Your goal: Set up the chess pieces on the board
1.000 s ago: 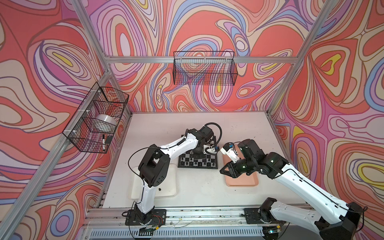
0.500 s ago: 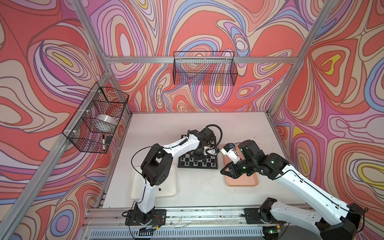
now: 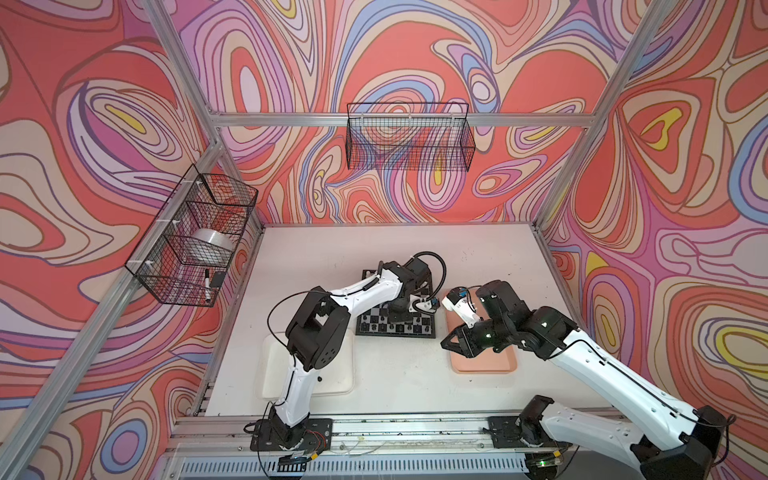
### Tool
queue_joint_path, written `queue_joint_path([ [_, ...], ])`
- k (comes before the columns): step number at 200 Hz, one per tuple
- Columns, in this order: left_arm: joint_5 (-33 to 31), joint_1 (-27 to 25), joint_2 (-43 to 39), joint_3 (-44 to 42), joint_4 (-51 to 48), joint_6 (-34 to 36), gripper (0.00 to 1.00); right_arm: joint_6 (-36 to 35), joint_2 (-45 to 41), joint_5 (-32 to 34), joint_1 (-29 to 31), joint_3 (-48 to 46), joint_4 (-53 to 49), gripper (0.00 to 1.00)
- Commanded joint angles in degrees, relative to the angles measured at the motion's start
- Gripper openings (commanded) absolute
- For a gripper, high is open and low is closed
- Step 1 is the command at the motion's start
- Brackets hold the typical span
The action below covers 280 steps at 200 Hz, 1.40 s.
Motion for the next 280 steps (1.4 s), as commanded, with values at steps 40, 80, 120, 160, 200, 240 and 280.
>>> queue_joint_path([
  [40, 0.1, -0.3, 1.3, 0.6, -1.2, 0.7, 0.11, -0.1, -0.6, 0.8, 0.3, -1.0, -0.1, 0.18],
  [80, 0.1, -0.2, 1.1, 0.7, -1.2, 0.7, 0.15, -0.1, -0.7, 0.8, 0.2, -1.1, -0.2, 0.18],
  [120, 0.1, -0.3, 0.8, 0.9, -1.4, 0.7, 0.18, -0.1, -0.8, 0.9, 0.3, -1.3, -0.1, 0.19],
  [160, 0.1, -0.3, 0.6, 0.9, -1.4, 0.7, 0.19, 0.0, -0.8, 0.9, 0.2, -1.3, -0.1, 0.19],
  [200, 0.1, -0.3, 0.3, 1.4, -1.6, 0.7, 0.21, -0.1, -0.8, 1.0, 0.2, -1.3, 0.0, 0.18],
  [240, -0.1, -0.3, 0.1, 1.8, -1.9, 0.8, 0.23, 0.0, -0.7, 1.0, 0.2, -1.3, 0.0, 0.18],
  [280, 0.1, -0.3, 0.2, 2.4, -2.4, 0.9, 0.23, 0.0, -0.8, 1.0, 0.3, -1.3, -0.1, 0.18],
])
